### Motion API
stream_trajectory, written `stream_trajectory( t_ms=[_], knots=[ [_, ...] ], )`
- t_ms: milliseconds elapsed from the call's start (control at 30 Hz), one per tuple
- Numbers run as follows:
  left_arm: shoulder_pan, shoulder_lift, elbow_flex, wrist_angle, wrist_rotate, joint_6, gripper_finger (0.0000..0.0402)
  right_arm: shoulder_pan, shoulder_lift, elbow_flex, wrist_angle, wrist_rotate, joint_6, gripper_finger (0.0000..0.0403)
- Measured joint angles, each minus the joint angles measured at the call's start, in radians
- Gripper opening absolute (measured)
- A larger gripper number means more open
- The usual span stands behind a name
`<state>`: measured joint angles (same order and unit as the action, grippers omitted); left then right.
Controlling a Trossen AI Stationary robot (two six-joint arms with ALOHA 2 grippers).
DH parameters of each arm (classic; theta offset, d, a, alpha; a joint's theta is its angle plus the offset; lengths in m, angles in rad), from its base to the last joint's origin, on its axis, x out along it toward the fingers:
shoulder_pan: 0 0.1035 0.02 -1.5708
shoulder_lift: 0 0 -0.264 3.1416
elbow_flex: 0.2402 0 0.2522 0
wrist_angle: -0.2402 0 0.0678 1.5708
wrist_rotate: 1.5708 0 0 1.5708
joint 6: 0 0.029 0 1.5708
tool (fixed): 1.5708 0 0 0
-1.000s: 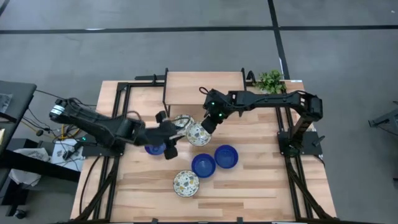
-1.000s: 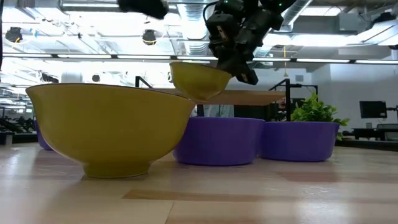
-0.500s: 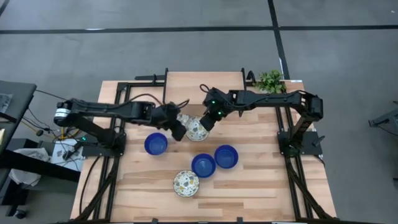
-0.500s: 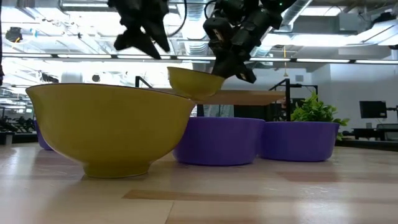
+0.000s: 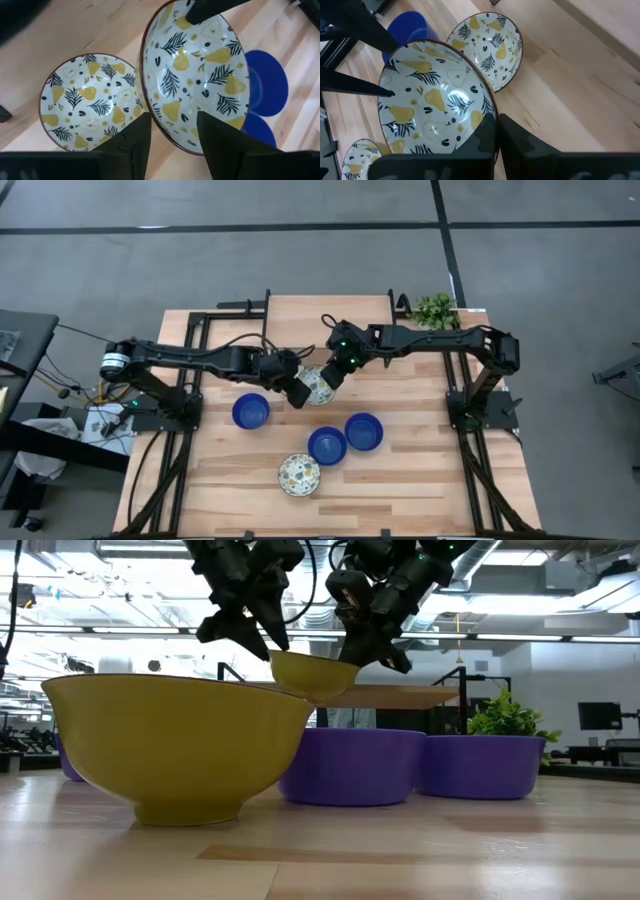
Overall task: Pick & Place Mini bowls
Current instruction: Put the right white patterned bowl on the shelf
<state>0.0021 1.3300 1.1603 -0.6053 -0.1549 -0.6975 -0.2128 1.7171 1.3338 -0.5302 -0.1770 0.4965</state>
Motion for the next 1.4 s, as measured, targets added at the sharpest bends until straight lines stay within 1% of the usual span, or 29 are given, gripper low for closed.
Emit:
stream_trajectory(
  t_ms=[233, 567, 833, 1033, 1233, 1400],
  knots=[
    [0.000, -0.001, 0.000, 0.007, 0.005, -0.018, 0.0156, 0.003, -0.001, 0.000, -0.009, -0.004, 0.000, 0.0001],
    [0.000, -0.006, 0.000, 0.015, -0.002, -0.018, 0.0156, 0.003, -0.001, 0.000, -0.011, -0.036, 0.002, 0.0001],
    [0.000, -0.007, 0.000, 0.020, -0.017, -0.018, 0.0156, 0.005, -0.001, 0.000, -0.012, -0.112, 0.011, 0.0001],
    [0.000, -0.007, 0.000, 0.012, -0.017, -0.017, 0.0156, 0.012, -0.001, 0.000, -0.010, -0.116, 0.027, 0.0001],
    [-0.001, -0.007, 0.000, 0.008, -0.016, -0.014, 0.0136, 0.024, -0.001, 0.000, -0.009, -0.116, 0.027, 0.0001],
    [-0.001, -0.007, 0.000, 0.007, 0.038, 0.012, 0.0111, 0.030, -0.001, 0.000, -0.008, -0.116, 0.027, 0.0001]
  ],
)
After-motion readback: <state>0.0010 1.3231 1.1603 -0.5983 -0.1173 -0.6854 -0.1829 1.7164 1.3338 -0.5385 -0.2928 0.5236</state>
